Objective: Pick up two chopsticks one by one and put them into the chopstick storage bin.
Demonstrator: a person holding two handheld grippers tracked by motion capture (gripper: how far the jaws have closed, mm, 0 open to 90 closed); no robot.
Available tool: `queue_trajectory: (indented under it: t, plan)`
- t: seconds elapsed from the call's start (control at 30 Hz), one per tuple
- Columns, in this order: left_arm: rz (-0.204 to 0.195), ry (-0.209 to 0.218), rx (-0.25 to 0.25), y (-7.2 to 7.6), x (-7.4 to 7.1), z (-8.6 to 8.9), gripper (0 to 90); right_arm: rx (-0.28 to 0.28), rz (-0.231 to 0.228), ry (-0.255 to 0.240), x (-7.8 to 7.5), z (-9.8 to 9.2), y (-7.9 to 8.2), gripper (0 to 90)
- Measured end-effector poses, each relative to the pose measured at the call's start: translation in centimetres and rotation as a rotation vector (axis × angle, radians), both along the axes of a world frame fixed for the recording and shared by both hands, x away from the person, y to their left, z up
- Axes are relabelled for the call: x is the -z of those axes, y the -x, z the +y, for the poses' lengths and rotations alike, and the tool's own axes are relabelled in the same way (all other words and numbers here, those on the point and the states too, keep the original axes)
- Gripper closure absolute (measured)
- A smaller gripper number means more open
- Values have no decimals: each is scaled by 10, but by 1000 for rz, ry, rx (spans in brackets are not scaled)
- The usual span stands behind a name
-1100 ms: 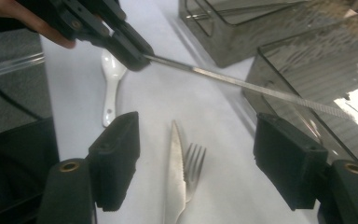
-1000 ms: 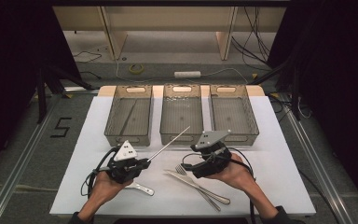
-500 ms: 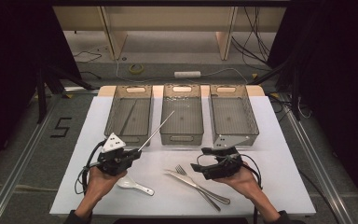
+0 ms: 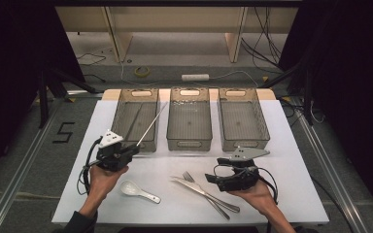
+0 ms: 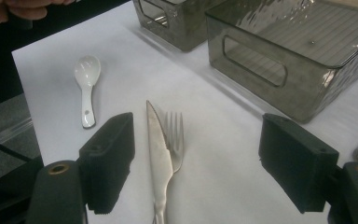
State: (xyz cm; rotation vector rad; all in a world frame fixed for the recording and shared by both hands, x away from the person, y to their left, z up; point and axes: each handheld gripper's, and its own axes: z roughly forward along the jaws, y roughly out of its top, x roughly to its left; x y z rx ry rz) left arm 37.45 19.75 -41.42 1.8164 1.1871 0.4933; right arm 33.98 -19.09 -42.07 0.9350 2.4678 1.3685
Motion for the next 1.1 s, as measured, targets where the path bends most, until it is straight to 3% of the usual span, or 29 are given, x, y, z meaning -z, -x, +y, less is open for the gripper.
queue_trajectory:
  t: [0.2,0.57,1.1]
  plan:
    - [4,17,-79,-22,0,14,836,-5,-5,0,3,2,6,265]
    - [32,6,-149,-61,2,23,835,-1,-8,-14,4,-2,12,260]
    - [73,22,-219,-90,14,38,835,-24,-11,-2,6,1,18,262]
